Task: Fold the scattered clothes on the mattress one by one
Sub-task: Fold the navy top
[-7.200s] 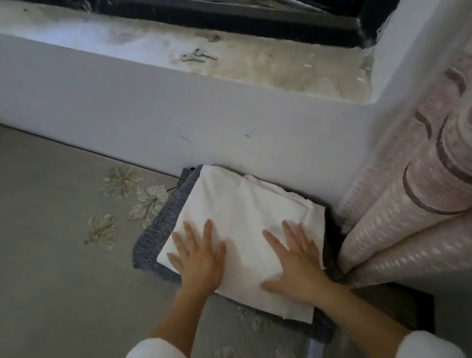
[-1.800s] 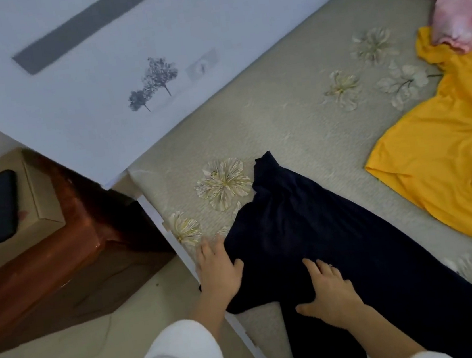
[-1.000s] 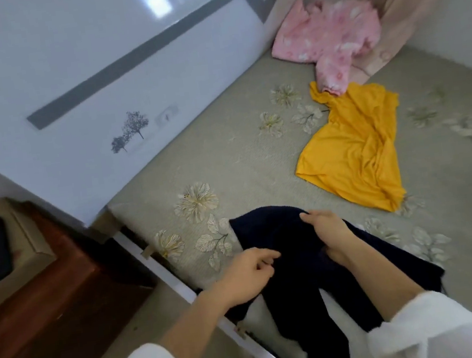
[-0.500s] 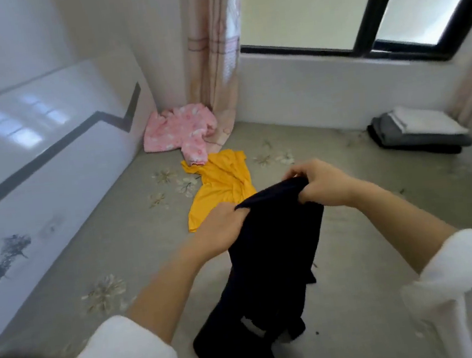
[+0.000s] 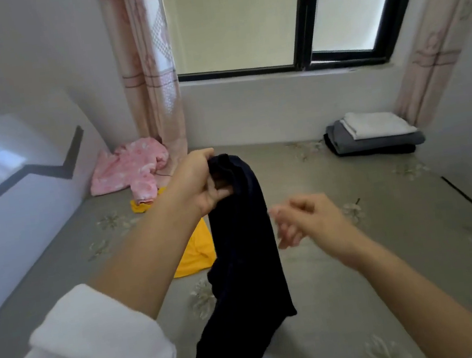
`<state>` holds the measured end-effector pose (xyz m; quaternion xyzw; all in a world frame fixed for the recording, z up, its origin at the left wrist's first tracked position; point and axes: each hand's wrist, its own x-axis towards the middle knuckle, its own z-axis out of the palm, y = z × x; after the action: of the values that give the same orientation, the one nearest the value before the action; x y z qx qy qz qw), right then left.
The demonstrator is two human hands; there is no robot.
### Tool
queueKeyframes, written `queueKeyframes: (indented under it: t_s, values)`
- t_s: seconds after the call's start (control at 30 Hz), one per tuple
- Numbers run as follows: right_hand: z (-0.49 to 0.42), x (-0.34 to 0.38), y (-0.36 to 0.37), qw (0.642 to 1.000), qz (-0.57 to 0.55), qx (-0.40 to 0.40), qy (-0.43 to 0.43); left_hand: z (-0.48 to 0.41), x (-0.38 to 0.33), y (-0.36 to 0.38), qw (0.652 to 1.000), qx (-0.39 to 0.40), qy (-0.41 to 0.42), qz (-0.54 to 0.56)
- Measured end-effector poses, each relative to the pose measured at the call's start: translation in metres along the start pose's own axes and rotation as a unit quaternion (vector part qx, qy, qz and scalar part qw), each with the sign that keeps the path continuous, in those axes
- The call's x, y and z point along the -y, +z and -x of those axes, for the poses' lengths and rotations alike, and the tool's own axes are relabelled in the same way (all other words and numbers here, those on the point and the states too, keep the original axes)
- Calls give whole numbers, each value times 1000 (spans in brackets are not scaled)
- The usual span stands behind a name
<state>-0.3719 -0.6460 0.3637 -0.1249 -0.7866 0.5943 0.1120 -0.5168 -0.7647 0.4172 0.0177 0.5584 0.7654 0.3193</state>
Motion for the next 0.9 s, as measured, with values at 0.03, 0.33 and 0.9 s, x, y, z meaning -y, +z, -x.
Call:
queueKeyframes:
  t_s: [0.03, 0.33, 0.9]
  values:
    - [7, -10, -1, 999, 28, 34, 26, -2, 3, 16, 1000, 0, -4, 14]
    - [-39, -62, -35, 978, -22, -199, 53, -16, -10, 75, 995, -8, 10, 101]
    - [-17, 4, -224, 811, 578, -82, 48, -55, 8, 52, 828, -20, 267, -493]
